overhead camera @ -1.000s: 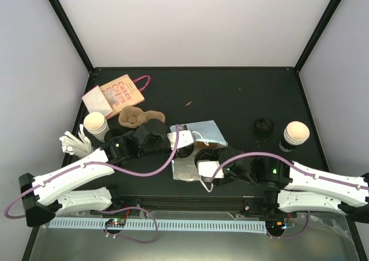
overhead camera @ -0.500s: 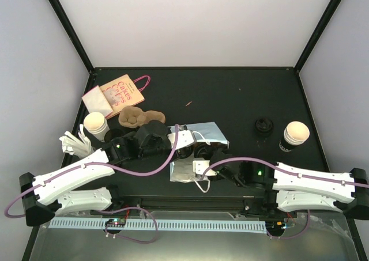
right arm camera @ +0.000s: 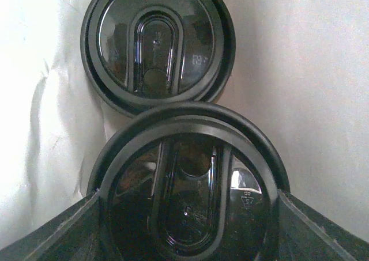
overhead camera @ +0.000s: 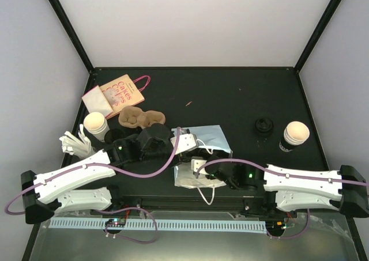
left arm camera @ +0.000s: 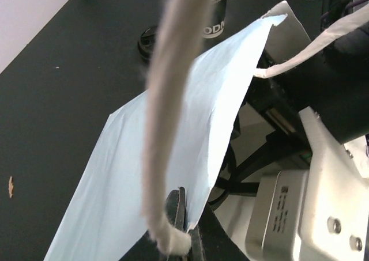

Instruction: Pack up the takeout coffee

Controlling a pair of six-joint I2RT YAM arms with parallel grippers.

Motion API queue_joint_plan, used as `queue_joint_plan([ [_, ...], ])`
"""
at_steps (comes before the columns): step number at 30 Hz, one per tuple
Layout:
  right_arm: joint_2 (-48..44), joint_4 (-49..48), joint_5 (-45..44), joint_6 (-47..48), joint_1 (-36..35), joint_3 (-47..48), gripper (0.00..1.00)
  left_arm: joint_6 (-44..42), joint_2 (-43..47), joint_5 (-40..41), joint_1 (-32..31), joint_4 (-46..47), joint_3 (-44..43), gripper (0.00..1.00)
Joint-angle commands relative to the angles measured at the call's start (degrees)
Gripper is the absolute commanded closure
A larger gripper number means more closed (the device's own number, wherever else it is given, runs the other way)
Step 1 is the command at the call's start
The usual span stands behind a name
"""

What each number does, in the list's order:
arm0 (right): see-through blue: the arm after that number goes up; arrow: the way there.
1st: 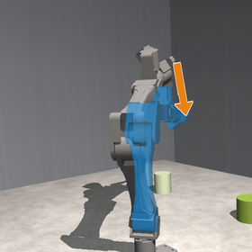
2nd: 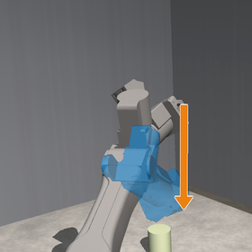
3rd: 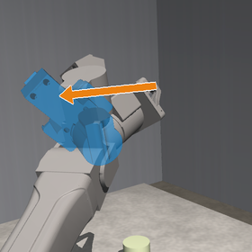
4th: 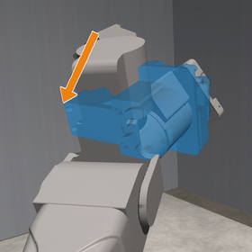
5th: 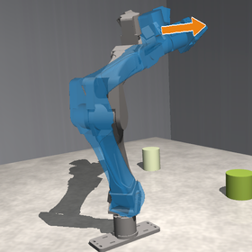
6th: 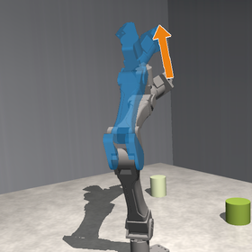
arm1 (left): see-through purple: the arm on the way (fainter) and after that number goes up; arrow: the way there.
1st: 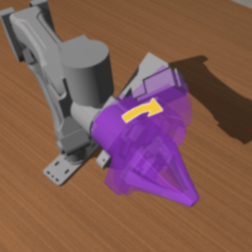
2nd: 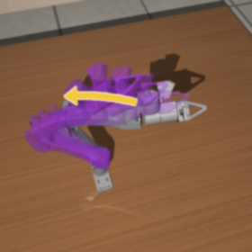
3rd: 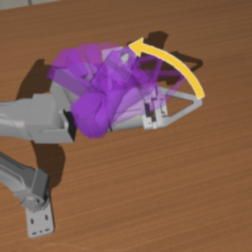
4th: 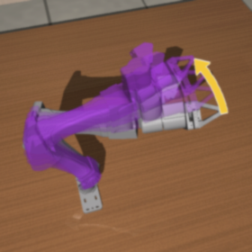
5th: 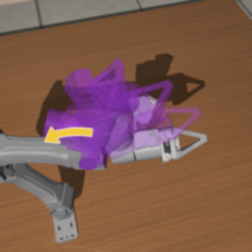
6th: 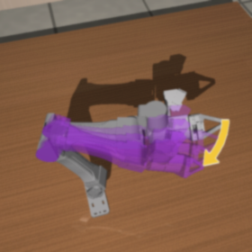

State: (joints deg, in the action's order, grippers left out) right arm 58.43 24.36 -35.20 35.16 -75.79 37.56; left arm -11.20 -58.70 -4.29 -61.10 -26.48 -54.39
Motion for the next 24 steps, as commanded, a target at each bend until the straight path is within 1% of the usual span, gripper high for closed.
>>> queue_joint_plan([
  [1,1.58,-0.71,-0.97,-3.82,-0.21,2.90,0.99,2.92,-1.25,-0.15,-0.93,1.84,-1.22,0.98],
  [4,3.07,0.16,-0.54,-5.07,-0.32,4.50,0.99,3.82,-1.98,-0.50,-1.24,2.05,-1.48,0.98],
  [8,4.89,-1.57,-5.75,-7.00,0.40,3.61,0.99,4.00,-2.98,-0.60,-1.48,0.68,-2.32,0.98],
  [11,2.22,-2.05,-3.57,-10.25,3.72,1.84,0.99,3.83,-3.31,-0.11,-1.48,-1.83,-3.66,0.98],
  [15,-2.45,-5.77,-3.32,-10.45,5.79,-1.67,0.99,3.40,-3.23,-1.46,-1.47,-2.37,-3.54,0.98],
  [22,-1.59,-9.28,-1.06,-10.87,5.88,-4.16,0.99,3.38,-3.57,-6.16,-1.48,-0.60,-3.43,0.98],
  [24,-0.88,-9.21,-0.75,-10.43,5.92,-4.41,0.99,3.94,-3.88,-6.29,-1.48,-0.61,-3.76,0.94],
])
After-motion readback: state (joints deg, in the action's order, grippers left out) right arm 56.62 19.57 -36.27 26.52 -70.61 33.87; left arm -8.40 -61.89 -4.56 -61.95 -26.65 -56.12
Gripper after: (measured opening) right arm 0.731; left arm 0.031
